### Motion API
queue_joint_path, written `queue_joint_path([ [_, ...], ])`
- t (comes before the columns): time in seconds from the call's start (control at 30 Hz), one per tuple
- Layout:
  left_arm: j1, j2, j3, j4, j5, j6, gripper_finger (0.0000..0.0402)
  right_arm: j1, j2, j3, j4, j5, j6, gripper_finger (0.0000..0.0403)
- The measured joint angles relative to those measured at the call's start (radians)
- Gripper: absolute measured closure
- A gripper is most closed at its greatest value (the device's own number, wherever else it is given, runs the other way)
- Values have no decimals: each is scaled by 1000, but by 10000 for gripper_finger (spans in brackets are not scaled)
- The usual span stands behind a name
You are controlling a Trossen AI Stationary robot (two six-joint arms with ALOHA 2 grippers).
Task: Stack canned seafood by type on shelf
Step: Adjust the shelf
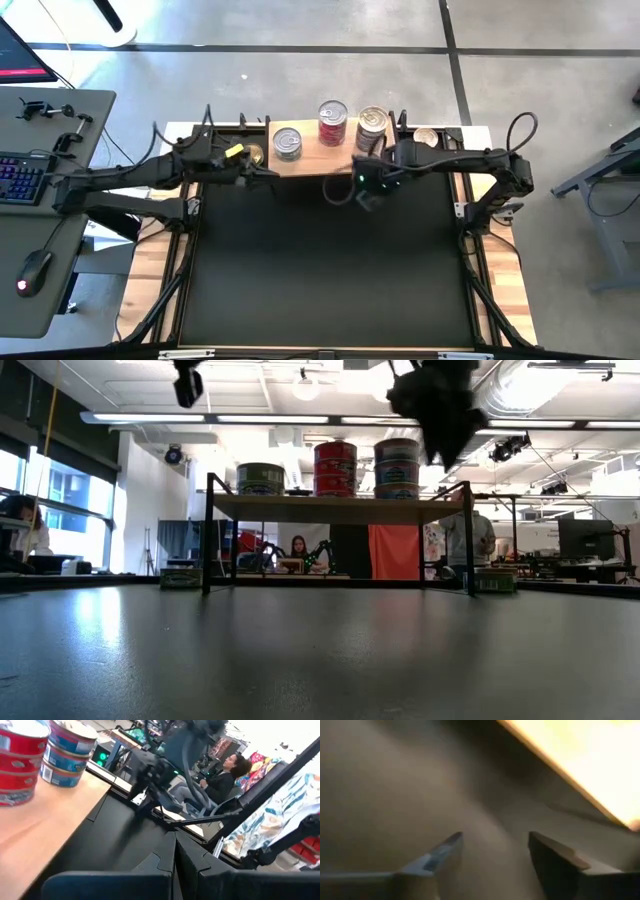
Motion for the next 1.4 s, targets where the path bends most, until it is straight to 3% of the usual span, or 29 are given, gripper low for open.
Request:
queue_joint_path([
  [0.1, 0, 42, 0, 42, -1, -51, 402, 34, -36, -32, -82, 14, -23, 271],
  [0.23, -1, 80, 0, 78, -2, -103, 402, 54, -178, -256, -38, -64, 42, 385],
  [0.33, -1, 88, 0, 95, -17, -121, 402, 40, -304, -446, -19, -31, 229, 383],
  [0.43, 0, 89, 0, 125, -32, -121, 402, 2, -425, -554, 21, 80, 404, 395],
  [0.57, 7, 89, 0, 189, -44, -105, 402, -52, -546, -605, 137, 250, 557, 398],
  [0.7, 8, 89, 0, 243, -52, -94, 402, -107, -568, -606, 166, 388, 590, 402],
  [0.9, 8, 89, 0, 323, -55, -94, 401, -169, -507, -608, 359, 387, 497, 403],
  [1.1, 8, 81, 0, 374, -55, -96, 402, -173, -432, -608, 374, 360, 517, 403],
  [1.4, 7, 42, 0, 365, -55, -89, 402, -118, -427, -608, 432, 369, 562, 403],
])
